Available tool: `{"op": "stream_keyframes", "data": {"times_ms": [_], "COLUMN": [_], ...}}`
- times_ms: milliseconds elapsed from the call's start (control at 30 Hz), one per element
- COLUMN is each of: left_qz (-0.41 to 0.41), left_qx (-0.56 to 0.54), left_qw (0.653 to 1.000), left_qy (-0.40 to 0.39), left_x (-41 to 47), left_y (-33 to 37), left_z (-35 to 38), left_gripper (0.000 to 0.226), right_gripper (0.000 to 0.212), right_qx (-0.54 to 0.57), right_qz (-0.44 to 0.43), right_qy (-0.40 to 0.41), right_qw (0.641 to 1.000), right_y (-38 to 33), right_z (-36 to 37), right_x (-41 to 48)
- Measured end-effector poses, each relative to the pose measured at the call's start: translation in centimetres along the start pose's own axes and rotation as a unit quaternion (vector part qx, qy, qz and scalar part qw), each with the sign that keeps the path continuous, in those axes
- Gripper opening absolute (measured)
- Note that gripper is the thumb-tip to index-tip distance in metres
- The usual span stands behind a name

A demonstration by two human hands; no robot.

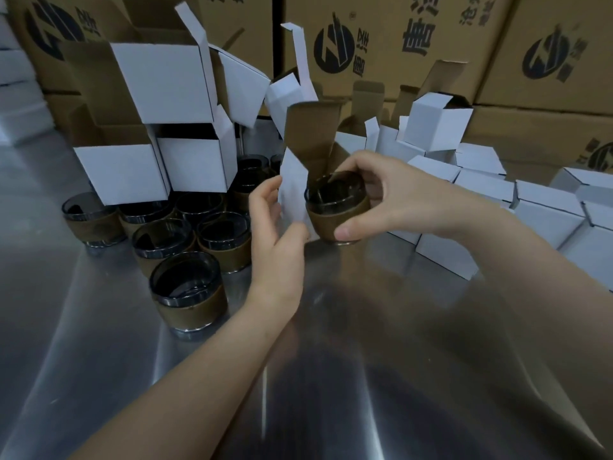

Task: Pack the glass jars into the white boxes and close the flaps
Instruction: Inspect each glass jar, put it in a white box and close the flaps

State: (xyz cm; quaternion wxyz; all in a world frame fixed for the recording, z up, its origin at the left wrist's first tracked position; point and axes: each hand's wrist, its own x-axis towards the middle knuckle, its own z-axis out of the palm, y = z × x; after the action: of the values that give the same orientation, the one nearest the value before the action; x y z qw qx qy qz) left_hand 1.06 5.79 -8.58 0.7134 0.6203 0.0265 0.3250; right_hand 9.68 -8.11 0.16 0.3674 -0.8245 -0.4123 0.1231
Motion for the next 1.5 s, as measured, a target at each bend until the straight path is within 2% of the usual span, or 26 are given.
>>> {"op": "stream_keyframes", "data": {"times_ms": [133,233,367,467,600,733,933,1133,1333,1500], "left_qz": [0.019,0.003,-0.009,0.011,0.031,0.032,0.023,0.035,0.047,0.057], "left_qx": [0.070,0.121,0.180,0.177,0.168,0.193,0.211,0.206,0.213,0.212], "left_qw": [0.995,0.988,0.980,0.981,0.984,0.980,0.975,0.976,0.973,0.973], "left_qy": [-0.072,-0.093,-0.088,-0.081,-0.057,-0.033,-0.059,-0.066,-0.076,-0.071], "left_x": [0.0,0.2,0.2,0.1,0.2,0.3,0.3,0.0,0.1,0.0], "left_y": [0.1,0.2,0.1,-0.1,-0.4,-0.8,-0.7,-0.9,-1.1,-1.2], "left_z": [-0.1,-0.2,0.2,0.2,0.0,-0.1,0.0,-0.1,0.1,0.2], "left_gripper": [0.082,0.088,0.084,0.083,0.079,0.074,0.081,0.080,0.082,0.082], "right_gripper": [0.057,0.058,0.058,0.055,0.057,0.063,0.058,0.063,0.064,0.063], "right_qx": [0.000,-0.002,0.010,0.028,0.125,0.203,0.055,-0.024,-0.192,-0.235], "right_qz": [0.006,0.020,0.027,0.023,-0.001,-0.058,-0.113,-0.084,-0.075,-0.057], "right_qy": [-0.058,-0.086,-0.101,-0.100,-0.080,-0.026,0.068,0.106,0.152,0.176], "right_qw": [0.998,0.996,0.994,0.994,0.989,0.977,0.990,0.991,0.967,0.954], "right_y": [0.1,0.4,0.7,0.8,0.6,-0.4,-1.8,-1.0,-0.7,-0.7], "right_z": [-0.6,-1.1,-1.8,-2.3,-2.4,-1.7,-0.2,-0.1,0.3,0.7], "right_x": [-0.6,-0.9,-1.1,-1.2,-1.2,-1.0,-0.9,-0.3,0.0,0.3]}}
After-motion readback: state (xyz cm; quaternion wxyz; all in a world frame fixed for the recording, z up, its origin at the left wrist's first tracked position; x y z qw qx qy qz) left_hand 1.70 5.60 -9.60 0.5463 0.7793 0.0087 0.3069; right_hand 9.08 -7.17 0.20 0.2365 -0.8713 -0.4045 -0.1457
